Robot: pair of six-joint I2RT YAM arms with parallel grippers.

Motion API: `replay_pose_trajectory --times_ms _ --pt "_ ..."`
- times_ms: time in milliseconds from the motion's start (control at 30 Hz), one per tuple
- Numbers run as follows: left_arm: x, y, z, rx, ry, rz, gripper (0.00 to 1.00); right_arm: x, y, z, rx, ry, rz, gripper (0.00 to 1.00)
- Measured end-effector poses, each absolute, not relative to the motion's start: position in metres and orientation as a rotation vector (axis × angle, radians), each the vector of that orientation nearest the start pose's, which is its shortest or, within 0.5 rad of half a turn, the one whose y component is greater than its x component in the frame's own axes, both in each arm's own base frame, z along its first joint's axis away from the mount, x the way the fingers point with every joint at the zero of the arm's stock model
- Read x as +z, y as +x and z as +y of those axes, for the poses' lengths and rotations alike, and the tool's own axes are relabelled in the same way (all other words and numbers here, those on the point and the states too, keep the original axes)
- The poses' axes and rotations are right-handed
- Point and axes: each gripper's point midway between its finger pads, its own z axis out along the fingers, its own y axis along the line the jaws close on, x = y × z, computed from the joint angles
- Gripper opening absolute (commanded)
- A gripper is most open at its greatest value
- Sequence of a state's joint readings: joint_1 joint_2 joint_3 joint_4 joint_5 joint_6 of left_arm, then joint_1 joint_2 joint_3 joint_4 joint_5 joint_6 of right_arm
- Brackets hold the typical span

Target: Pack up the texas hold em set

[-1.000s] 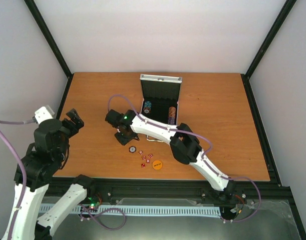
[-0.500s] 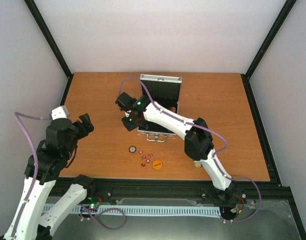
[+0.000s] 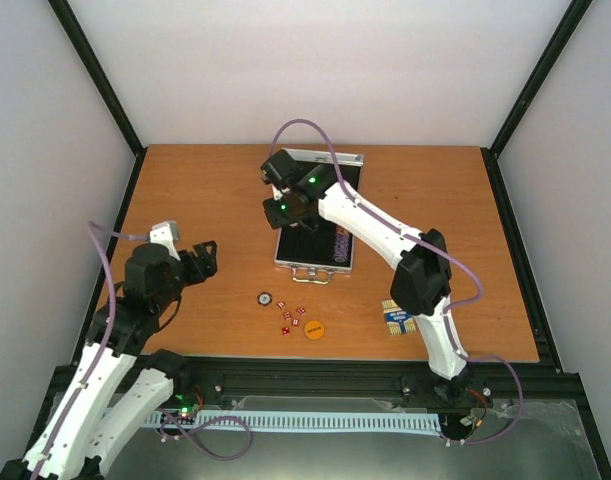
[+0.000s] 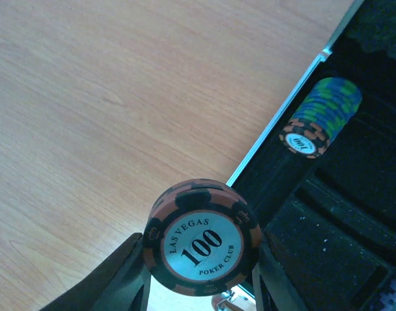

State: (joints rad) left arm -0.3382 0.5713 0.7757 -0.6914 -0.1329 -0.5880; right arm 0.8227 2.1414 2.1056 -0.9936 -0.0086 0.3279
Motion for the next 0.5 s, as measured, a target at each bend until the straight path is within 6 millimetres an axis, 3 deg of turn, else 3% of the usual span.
replay_pose_trajectory --times_ms 133,300,500 --pt "0.223 0.240 -0.076 -0.542 -0.312 2.060 0.99 0.186 0.374 0.388 0.443 -0.610 2.563 0.03" --pt "0.206 0.247 -0.095 -0.681 -0.258 1.950 1.00 0.192 0.378 0.385 0.494 -0.582 2.556 0.03" --pt "0.208 0.266 -0.115 -0.745 -0.172 1.811 1.00 0.208 0.375 0.386 0.569 -0.569 2.529 0.03"
